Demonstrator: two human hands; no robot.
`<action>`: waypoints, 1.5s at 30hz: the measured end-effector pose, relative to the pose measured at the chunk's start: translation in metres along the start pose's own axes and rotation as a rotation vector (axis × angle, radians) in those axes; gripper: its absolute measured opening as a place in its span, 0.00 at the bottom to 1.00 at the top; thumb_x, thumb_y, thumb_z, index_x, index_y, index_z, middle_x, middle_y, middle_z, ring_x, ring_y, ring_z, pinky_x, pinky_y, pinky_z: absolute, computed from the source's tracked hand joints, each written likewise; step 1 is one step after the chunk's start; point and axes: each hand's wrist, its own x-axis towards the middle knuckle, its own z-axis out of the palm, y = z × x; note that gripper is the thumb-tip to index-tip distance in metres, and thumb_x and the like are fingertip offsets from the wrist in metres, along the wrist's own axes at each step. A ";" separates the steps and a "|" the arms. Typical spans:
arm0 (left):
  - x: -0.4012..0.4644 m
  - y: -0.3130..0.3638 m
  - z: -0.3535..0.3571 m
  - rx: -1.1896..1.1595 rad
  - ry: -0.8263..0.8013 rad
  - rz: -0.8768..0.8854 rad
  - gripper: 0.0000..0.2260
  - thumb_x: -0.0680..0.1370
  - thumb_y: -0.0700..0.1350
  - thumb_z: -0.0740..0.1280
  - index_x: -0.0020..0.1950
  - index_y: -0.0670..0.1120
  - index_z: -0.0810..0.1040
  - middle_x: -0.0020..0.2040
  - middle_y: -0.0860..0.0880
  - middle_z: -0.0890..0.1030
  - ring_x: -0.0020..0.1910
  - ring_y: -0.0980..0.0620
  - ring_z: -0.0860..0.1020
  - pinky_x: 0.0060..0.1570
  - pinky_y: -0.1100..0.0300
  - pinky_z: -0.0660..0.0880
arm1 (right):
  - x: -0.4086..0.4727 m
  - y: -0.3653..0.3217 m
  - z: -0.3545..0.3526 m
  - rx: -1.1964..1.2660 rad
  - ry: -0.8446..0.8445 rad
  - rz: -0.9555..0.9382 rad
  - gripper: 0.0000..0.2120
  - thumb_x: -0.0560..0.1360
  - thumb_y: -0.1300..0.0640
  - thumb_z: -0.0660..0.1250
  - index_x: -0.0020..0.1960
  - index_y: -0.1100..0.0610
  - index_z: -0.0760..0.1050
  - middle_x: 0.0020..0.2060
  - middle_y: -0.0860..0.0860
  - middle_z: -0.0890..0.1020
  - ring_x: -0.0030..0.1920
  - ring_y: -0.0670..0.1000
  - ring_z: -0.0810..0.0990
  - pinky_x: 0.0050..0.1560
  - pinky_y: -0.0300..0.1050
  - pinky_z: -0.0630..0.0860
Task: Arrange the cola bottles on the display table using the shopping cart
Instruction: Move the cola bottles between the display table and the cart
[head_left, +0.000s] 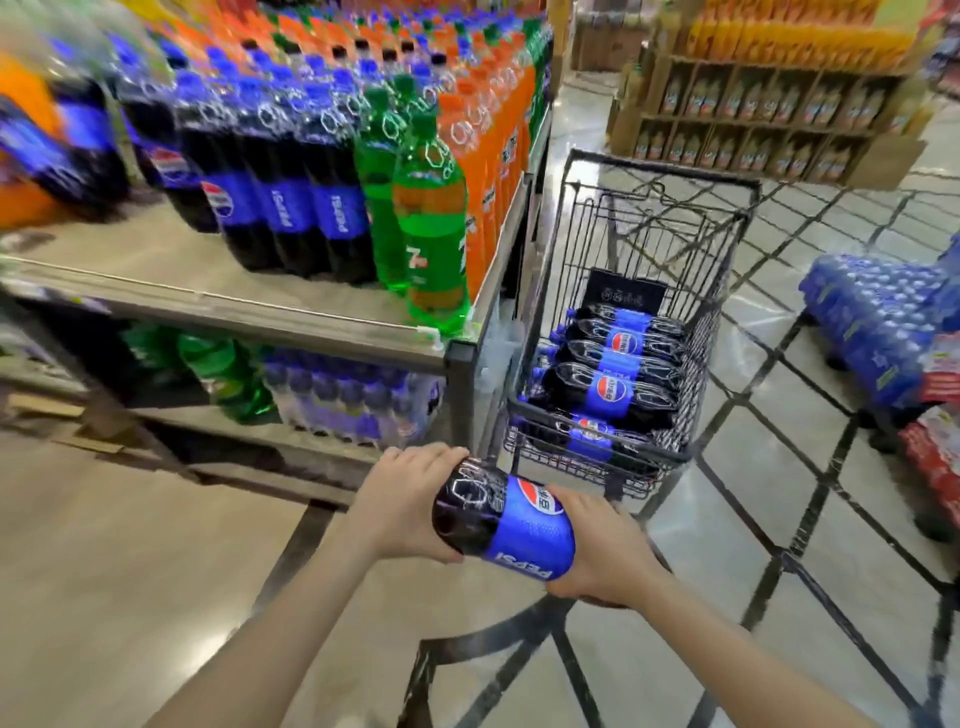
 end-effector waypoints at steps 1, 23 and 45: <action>-0.008 -0.017 -0.004 0.001 0.010 -0.008 0.50 0.51 0.72 0.69 0.68 0.48 0.71 0.61 0.50 0.79 0.56 0.47 0.79 0.53 0.51 0.76 | 0.011 -0.016 0.004 0.000 -0.001 -0.008 0.47 0.56 0.36 0.71 0.71 0.44 0.59 0.62 0.42 0.72 0.60 0.47 0.73 0.60 0.45 0.70; -0.077 -0.346 -0.071 -0.005 0.024 -0.178 0.48 0.52 0.71 0.72 0.68 0.52 0.71 0.61 0.53 0.78 0.57 0.48 0.79 0.50 0.53 0.73 | 0.251 -0.281 0.052 -0.086 -0.024 -0.105 0.49 0.54 0.33 0.69 0.71 0.46 0.58 0.62 0.43 0.72 0.61 0.49 0.73 0.60 0.48 0.70; -0.016 -0.641 -0.195 0.084 0.226 -0.081 0.49 0.56 0.73 0.72 0.70 0.49 0.70 0.61 0.50 0.78 0.56 0.47 0.78 0.50 0.52 0.72 | 0.498 -0.474 -0.014 -0.151 0.211 -0.139 0.49 0.53 0.38 0.73 0.71 0.48 0.63 0.62 0.46 0.74 0.61 0.52 0.73 0.56 0.48 0.69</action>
